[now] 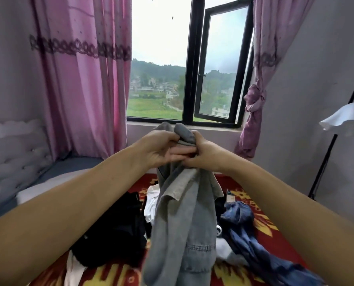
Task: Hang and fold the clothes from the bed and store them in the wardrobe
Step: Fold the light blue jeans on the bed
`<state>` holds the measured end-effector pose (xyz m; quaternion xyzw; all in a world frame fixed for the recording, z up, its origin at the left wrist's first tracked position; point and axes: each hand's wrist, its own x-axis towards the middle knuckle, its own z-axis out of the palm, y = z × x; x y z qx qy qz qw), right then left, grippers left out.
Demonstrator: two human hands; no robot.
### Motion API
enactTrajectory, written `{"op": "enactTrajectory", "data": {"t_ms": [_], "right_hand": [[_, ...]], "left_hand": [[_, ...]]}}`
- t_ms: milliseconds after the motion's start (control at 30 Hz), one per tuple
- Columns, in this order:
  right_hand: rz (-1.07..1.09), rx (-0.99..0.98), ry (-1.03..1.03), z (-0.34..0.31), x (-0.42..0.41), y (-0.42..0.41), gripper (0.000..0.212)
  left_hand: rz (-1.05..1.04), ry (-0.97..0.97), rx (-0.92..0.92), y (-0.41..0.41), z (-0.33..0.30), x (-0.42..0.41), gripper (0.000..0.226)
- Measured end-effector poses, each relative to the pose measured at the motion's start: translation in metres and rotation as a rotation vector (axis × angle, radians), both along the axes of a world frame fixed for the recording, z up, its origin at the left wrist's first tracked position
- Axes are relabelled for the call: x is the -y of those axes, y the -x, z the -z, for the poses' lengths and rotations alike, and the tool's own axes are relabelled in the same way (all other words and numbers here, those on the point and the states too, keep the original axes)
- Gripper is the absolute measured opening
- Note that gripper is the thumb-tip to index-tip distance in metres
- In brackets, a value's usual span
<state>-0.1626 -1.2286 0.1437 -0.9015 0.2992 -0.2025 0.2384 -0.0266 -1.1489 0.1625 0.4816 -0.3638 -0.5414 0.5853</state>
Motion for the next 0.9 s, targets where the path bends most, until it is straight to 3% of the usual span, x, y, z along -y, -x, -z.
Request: {"op": "enactTrajectory", "data": {"t_ms": [33,67,100,167,200,233,300,367,433,567,667,900], "right_hand": [[0.011,0.033,-0.005,-0.001,0.001,0.000,0.063],[0.013,0.061,-0.031,-0.001,0.003,0.000,0.060],[0.006,0.091,-0.062,-0.002,0.004,0.001,0.059],[-0.045,0.171,-0.137,-0.005,0.005,0.001,0.056],[-0.101,0.210,-0.196,-0.006,0.005,0.002,0.056],[-0.165,0.230,-0.249,-0.007,0.005,0.001,0.057],[-0.259,0.197,-0.264,-0.008,0.002,0.003,0.054],[-0.308,0.165,-0.232,-0.005,0.002,0.007,0.048],[-0.295,0.108,-0.175,0.004,0.003,0.011,0.042],[-0.186,-0.227,-0.159,0.034,0.013,0.022,0.024],[-0.168,-0.353,-0.108,0.033,0.022,0.032,0.010],[-0.284,-0.262,-0.431,0.028,0.034,0.032,0.022]], "left_hand": [[-0.015,0.069,0.176,-0.003,-0.002,-0.005,0.020],[-0.073,0.168,0.438,-0.009,-0.004,-0.009,0.015],[-0.154,0.289,0.781,-0.017,-0.006,-0.012,0.025],[-0.300,0.493,1.538,-0.034,-0.011,-0.010,0.070],[-0.306,0.532,1.817,-0.039,-0.015,-0.008,0.090],[-0.244,0.491,1.953,-0.044,-0.018,-0.006,0.102],[0.000,0.311,1.809,-0.055,-0.024,-0.003,0.099],[0.186,0.176,1.494,-0.066,-0.028,0.000,0.059],[0.251,0.140,1.370,-0.078,-0.026,0.003,0.033],[0.326,0.147,1.394,-0.077,-0.029,0.006,0.029],[0.443,0.071,1.501,-0.079,-0.034,0.004,0.031],[0.468,-0.009,1.374,-0.111,-0.056,-0.005,0.030]]}}
